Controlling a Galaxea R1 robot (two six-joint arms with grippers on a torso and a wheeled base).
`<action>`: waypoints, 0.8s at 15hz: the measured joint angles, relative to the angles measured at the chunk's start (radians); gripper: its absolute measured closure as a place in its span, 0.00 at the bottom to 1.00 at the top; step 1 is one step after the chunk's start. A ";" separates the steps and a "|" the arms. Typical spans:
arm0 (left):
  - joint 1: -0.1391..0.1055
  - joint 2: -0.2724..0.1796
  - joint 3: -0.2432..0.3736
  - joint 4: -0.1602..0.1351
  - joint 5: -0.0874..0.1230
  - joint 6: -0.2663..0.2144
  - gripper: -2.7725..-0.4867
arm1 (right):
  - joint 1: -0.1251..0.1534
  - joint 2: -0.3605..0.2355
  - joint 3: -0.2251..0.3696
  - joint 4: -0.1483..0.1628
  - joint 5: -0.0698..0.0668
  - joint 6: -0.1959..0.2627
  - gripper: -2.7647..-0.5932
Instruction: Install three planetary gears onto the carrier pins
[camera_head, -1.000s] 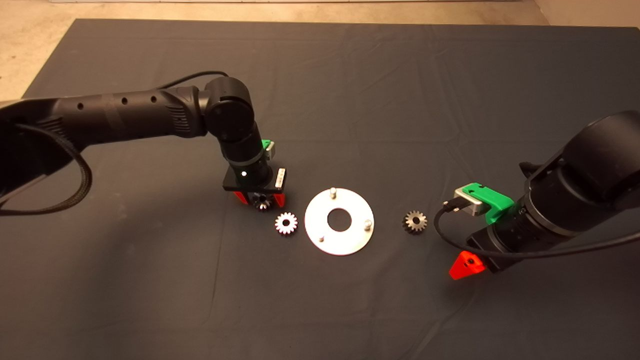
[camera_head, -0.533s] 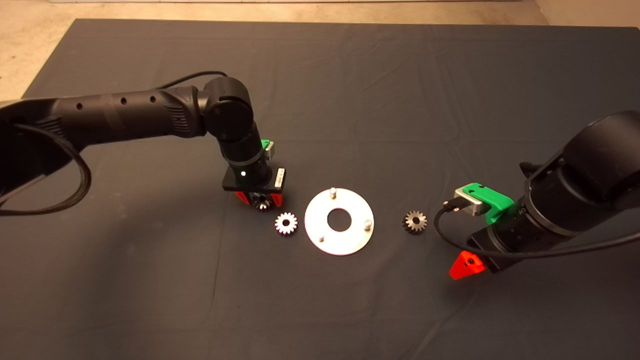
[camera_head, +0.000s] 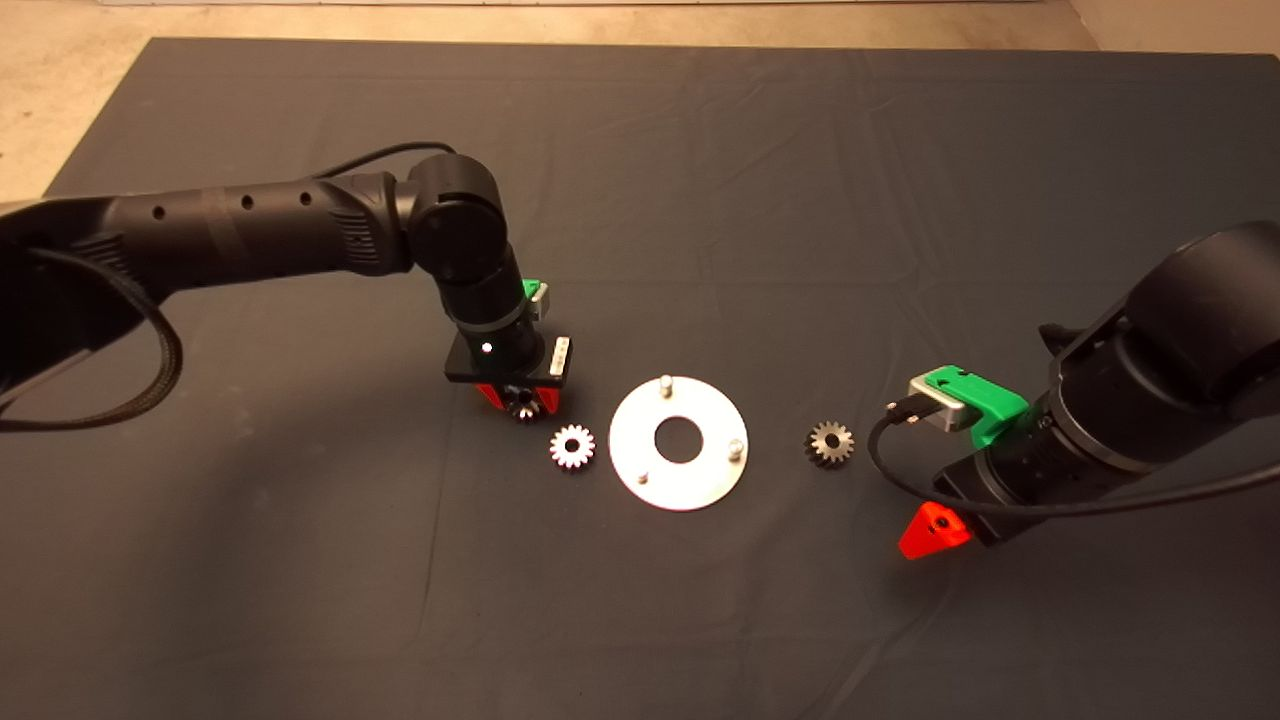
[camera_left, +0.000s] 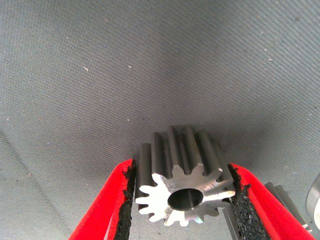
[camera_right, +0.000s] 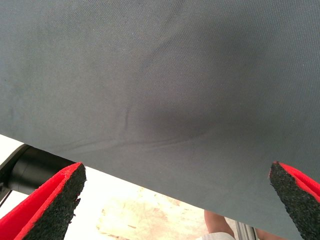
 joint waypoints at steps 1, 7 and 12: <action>0.000 -0.001 0.011 0.000 0.002 0.000 0.69 | 0.000 0.000 0.000 0.000 0.000 0.000 0.01; 0.000 -0.004 0.016 -0.001 0.001 0.001 0.75 | 0.000 0.000 0.000 0.000 0.000 0.000 0.01; -0.001 -0.004 0.001 -0.012 0.000 -0.003 0.77 | 0.000 0.000 0.000 0.000 0.000 0.000 0.01</action>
